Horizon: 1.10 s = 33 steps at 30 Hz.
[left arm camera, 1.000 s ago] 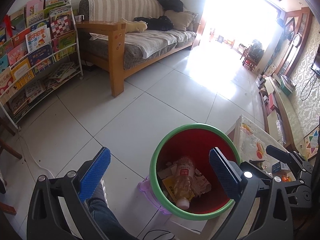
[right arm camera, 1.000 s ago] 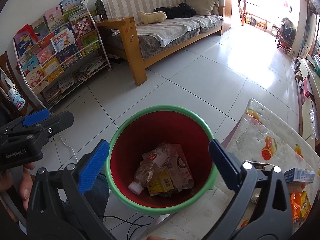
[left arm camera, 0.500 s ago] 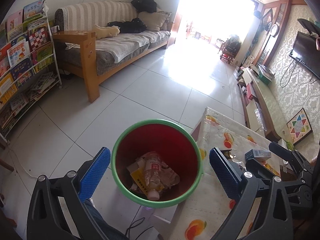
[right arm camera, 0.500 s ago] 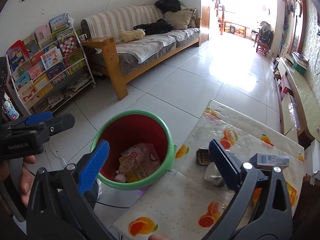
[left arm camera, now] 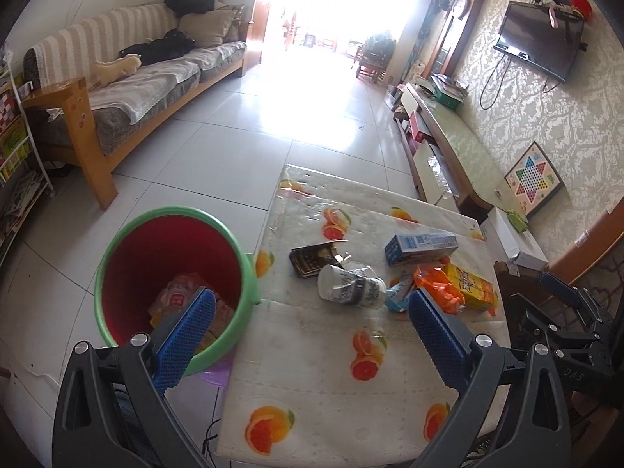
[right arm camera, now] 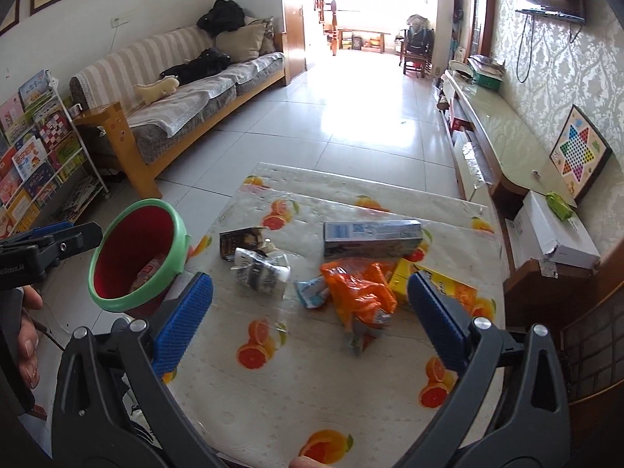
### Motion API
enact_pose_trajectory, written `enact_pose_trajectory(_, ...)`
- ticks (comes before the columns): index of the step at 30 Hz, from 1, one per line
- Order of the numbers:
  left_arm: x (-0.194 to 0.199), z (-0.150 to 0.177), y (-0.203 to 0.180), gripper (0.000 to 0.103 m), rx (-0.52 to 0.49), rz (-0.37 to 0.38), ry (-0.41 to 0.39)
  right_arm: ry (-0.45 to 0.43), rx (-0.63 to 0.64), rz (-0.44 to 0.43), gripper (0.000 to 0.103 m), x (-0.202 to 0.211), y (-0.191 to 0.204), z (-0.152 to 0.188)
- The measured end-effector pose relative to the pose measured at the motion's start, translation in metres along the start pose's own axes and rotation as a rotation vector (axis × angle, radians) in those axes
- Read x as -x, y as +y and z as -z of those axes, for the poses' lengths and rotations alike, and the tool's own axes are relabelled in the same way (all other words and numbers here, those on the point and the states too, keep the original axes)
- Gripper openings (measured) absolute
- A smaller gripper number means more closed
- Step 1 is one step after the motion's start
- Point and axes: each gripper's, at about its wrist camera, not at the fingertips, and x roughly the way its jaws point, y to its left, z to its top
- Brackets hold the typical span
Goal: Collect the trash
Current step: 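Move both tools back over the remaining trash on the table, then grasp white paper cup with left tool while right tool grasps orange bag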
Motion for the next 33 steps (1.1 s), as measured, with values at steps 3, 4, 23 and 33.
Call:
enact_pose_trajectory(3,-0.017,0.003,-0.023,0.095,-0.044,0.009,0.032,0.000,-0.028,0.023,0.098,0.004,-0.025,0.008)
enact_pose_trajectory(4,-0.022,0.003,-0.028,0.095,-0.056,0.011,0.043,0.003,-0.035,0.027,0.098,0.005,-0.032,0.011)
enact_pose_trajectory(23,-0.152,0.014,-0.071,0.095,-0.134,-0.001,0.254,0.162,-0.058,0.018,0.098,-0.079,-0.059,0.038)
enact_pose_trajectory(33,-0.211,0.015,-0.073,0.095,-0.145,-0.042,0.316,0.242,-0.086,0.004,0.098,-0.137,-0.063,0.043)
